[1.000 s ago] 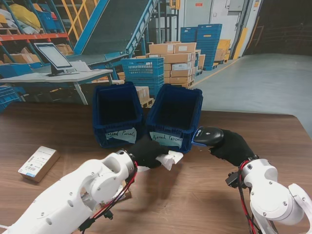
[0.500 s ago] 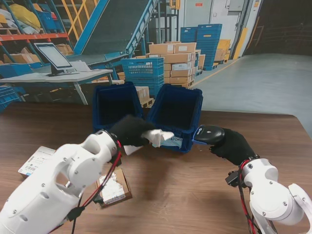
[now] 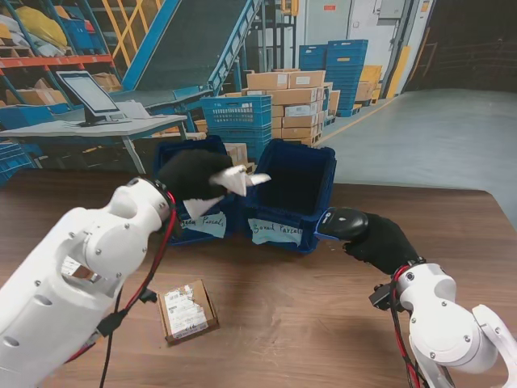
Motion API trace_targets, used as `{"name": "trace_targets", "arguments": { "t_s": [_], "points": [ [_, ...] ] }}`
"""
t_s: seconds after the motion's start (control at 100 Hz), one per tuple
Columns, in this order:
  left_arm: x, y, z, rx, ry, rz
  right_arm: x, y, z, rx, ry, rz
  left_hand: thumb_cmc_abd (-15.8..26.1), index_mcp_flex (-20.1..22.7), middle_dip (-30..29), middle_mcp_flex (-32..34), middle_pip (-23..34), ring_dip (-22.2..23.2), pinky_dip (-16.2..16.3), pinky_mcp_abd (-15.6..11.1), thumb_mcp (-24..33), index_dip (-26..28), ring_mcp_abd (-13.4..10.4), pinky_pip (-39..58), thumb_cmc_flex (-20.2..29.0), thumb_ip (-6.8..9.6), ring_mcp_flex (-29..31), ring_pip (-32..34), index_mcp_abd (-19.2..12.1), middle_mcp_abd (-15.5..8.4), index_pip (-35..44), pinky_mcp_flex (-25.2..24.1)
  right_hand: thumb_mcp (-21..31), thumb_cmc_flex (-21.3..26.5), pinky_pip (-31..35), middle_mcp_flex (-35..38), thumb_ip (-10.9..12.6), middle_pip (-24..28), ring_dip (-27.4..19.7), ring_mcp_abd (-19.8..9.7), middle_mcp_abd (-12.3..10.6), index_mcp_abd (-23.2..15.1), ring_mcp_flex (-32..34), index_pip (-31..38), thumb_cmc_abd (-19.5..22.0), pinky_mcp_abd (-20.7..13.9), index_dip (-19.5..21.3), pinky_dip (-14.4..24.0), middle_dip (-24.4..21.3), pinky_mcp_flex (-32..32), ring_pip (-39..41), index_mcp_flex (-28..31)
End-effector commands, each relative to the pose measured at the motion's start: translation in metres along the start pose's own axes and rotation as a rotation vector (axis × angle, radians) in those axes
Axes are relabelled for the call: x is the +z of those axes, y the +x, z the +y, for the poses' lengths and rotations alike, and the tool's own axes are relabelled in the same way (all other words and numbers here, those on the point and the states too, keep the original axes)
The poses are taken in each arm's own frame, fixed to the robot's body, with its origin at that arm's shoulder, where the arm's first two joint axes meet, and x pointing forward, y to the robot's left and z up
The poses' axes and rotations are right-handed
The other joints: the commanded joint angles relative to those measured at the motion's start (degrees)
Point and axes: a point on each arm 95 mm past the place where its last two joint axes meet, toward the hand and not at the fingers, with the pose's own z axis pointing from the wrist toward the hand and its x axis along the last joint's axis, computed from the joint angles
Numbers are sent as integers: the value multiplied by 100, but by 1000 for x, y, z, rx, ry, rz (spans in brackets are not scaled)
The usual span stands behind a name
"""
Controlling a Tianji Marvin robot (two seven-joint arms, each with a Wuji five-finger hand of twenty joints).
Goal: Scan and sort packages by packaging type
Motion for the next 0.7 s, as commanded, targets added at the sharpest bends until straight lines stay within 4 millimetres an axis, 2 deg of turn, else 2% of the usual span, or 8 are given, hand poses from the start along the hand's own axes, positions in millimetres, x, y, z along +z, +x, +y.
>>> {"name": "trace_targets", "arguments": {
  "t_s": [0.0, 0.16, 0.27, 0.5, 0.69],
  "points": [
    [0, 1, -16, 7, 16, -4, -1, 2, -3, 9, 13, 5, 210, 227, 16, 187, 14, -40, 103, 192, 71, 114, 16, 182, 491, 108, 143, 153, -260, -2, 353, -21, 892, 550, 240, 55, 251, 40, 51, -68, 13, -538, 128, -12, 541, -6, 47, 63, 28, 37, 135, 204],
    [0, -15, -30, -10, 27, -55, 0, -2, -3, 16, 16, 1, 218, 242, 8, 207, 12, -46, 124, 203, 44, 102, 12, 234, 485, 97, 173, 151, -263, 5, 336, 29, 889, 550, 249, 56, 248, 39, 52, -65, 20, -533, 129, -16, 538, 11, 51, 65, 27, 52, 136, 203],
    [4, -31, -33, -45, 33, -95, 0, -3, -2, 21, 12, -3, 233, 265, 12, 226, 21, -33, 155, 208, 17, 84, 29, 298, 496, 75, 201, 177, -254, 18, 321, 60, 891, 551, 249, 51, 248, 37, 53, -66, 18, -529, 128, -18, 538, 9, 54, 66, 28, 43, 138, 205],
    [21, -70, -23, -127, 32, -129, -1, -6, -3, 32, 13, -6, 228, 291, 20, 224, 34, -31, 195, 219, -10, 49, 56, 357, 530, 51, 152, 164, -235, 38, 311, 11, 889, 550, 242, 53, 247, 37, 53, -62, 22, -534, 127, -25, 535, -1, 60, 64, 27, 34, 137, 203],
    [35, -94, -11, -168, 18, -161, 1, -11, -3, 43, 20, -15, 232, 314, 27, 216, 52, -16, 240, 235, -7, 13, 83, 417, 536, 18, 152, 180, -208, 57, 321, 32, 889, 550, 246, 54, 248, 39, 53, -67, 21, -533, 129, -28, 537, 3, 64, 65, 30, 40, 137, 208]
  ]
}}
